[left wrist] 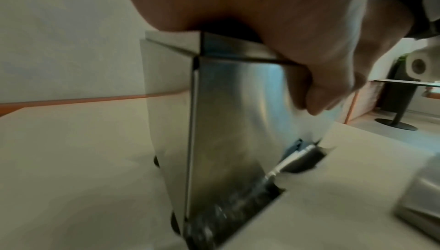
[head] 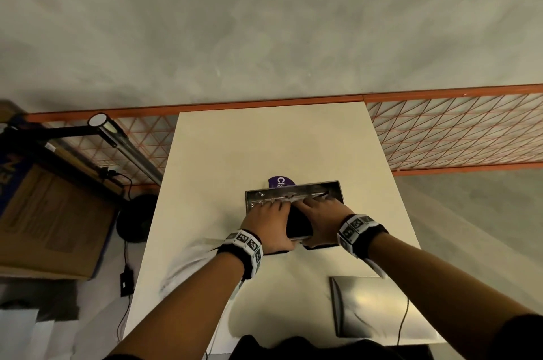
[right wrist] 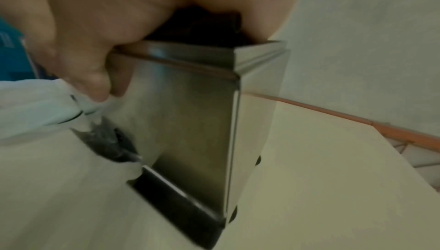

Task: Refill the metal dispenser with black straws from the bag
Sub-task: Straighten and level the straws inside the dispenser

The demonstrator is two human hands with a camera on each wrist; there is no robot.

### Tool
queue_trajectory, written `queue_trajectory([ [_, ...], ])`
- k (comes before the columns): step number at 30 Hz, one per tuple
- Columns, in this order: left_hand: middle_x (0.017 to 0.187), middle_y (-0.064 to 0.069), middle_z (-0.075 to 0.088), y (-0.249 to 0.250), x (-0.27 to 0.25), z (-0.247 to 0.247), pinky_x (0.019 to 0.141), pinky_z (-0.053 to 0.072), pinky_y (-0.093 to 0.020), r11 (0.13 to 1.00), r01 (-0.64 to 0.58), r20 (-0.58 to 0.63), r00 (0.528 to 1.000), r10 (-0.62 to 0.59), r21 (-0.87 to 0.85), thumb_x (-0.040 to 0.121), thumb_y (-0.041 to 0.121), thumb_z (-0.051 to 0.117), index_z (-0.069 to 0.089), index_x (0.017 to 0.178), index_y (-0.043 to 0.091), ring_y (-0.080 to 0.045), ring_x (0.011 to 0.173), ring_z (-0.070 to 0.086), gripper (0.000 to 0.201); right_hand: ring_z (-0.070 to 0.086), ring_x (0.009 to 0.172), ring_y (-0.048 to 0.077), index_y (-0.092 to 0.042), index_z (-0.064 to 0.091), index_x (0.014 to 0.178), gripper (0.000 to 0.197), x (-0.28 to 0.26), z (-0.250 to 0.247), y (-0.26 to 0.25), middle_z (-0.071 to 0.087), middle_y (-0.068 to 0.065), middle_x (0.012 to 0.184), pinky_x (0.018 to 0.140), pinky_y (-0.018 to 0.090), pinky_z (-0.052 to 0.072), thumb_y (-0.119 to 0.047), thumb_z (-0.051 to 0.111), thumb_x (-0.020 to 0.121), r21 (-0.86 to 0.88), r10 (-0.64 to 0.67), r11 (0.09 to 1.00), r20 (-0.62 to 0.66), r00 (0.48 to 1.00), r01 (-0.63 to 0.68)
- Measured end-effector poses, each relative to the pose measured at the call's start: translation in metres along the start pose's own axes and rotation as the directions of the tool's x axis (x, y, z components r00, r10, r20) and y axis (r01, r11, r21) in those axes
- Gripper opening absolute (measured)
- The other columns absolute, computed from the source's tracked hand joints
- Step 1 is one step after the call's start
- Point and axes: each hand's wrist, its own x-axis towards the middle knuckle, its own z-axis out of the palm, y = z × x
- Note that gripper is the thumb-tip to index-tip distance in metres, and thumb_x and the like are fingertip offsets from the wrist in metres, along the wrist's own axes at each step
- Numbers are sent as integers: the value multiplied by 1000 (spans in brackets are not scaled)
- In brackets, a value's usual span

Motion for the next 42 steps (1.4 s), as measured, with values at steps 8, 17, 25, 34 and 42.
queue_trajectory([
  [8, 135, -3, 54, 15, -31, 27, 106, 40, -47, 998, -11, 28, 1000, 9, 59, 67, 68, 67, 40, 138, 20, -27, 121, 52, 90, 59, 106, 28, -23, 39, 137, 94, -30, 37, -15, 60, 2, 123, 90, 44, 48, -68, 62, 57, -20, 28, 999, -17, 999, -28],
  [17, 150, -5, 40, 13, -25, 22, 112, 35, -50, 1000, -20, 142, 990, 17, 18, 66, 66, 74, 35, 142, 17, -28, 135, 43, 97, 53, 112, 27, -21, 38, 138, 95, -33, 37, -17, 54, 3, 127, 92, 44, 46, -71, 63, 60, -36, 3, 999, -33, 999, -4],
  [25, 134, 1, 56, 12, -26, 24, 108, 39, -44, 996, -59, 43, 998, 56, 68, 65, 66, 69, 43, 134, 21, -22, 123, 53, 87, 54, 118, 31, -25, 30, 140, 100, -27, 35, -15, 53, 6, 132, 102, 46, 41, -68, 67, 57, 9, 49, 999, 12, 999, -49],
  [34, 121, -1, 59, 17, -41, 31, 95, 47, -41, 990, -83, -52, 995, 90, 114, 67, 63, 67, 49, 127, 19, -23, 108, 57, 77, 61, 94, 27, -20, 49, 128, 86, -39, 43, -19, 64, 3, 110, 79, 41, 49, -67, 65, 58, -57, -16, 998, -94, 995, 11],
  [42, 121, -3, 54, 18, -46, 33, 94, 44, -43, 986, -76, -129, 987, 95, 146, 67, 64, 61, 53, 124, 17, -26, 108, 52, 75, 57, 97, 28, -16, 53, 125, 78, -43, 43, -21, 57, 5, 114, 81, 44, 47, -61, 61, 62, -69, -50, 997, -180, 982, 38],
])
